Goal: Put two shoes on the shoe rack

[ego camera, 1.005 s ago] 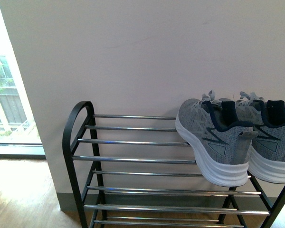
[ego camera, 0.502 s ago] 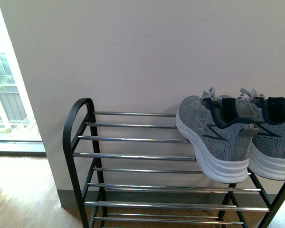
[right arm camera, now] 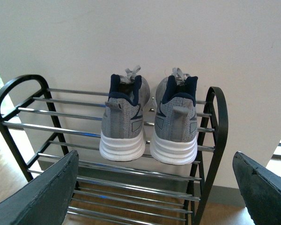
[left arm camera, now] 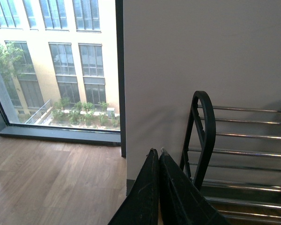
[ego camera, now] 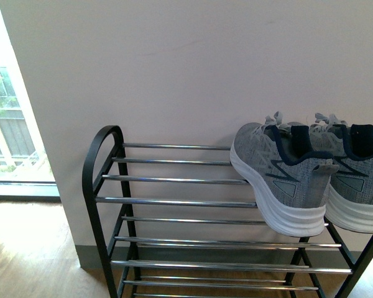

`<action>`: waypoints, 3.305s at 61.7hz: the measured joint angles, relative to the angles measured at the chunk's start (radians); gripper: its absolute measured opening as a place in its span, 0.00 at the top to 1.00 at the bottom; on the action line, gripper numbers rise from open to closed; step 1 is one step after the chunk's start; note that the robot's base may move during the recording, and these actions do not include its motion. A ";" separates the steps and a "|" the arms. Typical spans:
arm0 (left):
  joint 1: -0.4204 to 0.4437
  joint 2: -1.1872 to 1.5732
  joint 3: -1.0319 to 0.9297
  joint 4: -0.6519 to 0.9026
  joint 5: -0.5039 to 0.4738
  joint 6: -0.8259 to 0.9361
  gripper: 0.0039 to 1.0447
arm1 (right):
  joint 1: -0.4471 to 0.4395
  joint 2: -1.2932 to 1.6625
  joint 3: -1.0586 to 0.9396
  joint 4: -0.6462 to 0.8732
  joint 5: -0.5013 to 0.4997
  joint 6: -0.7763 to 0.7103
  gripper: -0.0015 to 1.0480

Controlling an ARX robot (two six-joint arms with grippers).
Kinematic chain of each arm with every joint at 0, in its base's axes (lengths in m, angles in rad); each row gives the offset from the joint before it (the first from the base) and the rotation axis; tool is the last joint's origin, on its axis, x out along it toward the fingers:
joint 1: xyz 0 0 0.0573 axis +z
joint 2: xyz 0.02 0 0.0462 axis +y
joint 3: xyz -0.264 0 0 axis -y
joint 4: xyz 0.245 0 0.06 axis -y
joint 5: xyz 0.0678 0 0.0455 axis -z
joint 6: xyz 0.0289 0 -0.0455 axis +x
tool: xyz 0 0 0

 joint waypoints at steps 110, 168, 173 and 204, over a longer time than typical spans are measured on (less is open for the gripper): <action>0.002 -0.178 0.000 -0.195 0.001 0.004 0.09 | 0.002 0.000 0.000 -0.003 0.003 0.001 0.09; 0.002 -0.178 0.000 -0.195 0.001 0.004 0.09 | 0.002 -0.001 0.000 -0.003 0.001 0.001 0.09; 0.002 -0.178 0.000 -0.195 0.001 0.004 0.09 | 0.002 -0.002 0.000 -0.003 0.000 0.001 0.09; 0.002 -0.178 0.000 -0.195 0.001 0.004 0.09 | 0.002 -0.001 0.000 -0.004 0.000 0.001 0.09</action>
